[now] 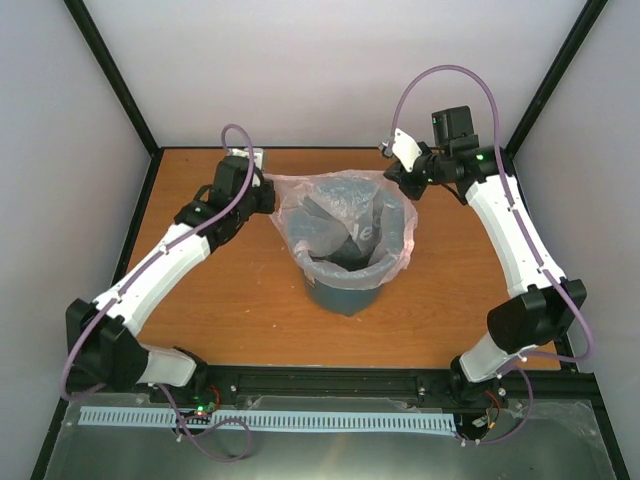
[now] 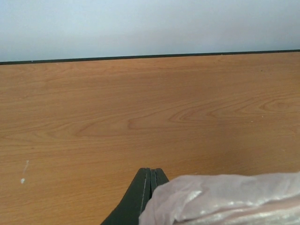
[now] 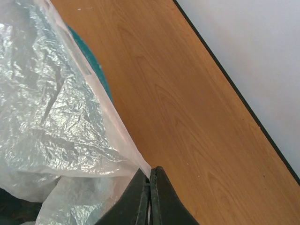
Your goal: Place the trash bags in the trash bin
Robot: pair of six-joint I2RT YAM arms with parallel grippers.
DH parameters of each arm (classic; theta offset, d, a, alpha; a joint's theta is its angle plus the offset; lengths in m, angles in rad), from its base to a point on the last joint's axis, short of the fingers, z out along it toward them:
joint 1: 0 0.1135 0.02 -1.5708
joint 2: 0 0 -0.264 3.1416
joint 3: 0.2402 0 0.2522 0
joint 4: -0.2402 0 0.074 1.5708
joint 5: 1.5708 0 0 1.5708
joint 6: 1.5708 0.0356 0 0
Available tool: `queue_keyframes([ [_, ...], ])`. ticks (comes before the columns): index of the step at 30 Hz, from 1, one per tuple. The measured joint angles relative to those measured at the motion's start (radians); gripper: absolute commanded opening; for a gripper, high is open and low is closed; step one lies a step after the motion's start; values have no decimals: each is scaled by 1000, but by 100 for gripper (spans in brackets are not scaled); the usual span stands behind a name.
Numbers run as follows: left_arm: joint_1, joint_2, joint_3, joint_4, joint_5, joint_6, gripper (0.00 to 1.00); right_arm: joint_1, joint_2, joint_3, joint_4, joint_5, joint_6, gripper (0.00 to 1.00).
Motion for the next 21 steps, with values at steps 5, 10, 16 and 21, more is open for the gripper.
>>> queue_keyframes([
  [5,20,103,61,-3,65,-7,1,-53,50,35,4,-48,18,4],
  [10,21,147,55,-11,114,-15,1,-96,90,36,-12,-110,20,4],
  [16,25,135,-36,-12,148,-30,1,-100,113,-14,-18,-177,26,4],
  [21,26,60,-168,-11,195,-45,1,-104,120,-86,-12,-230,42,4],
])
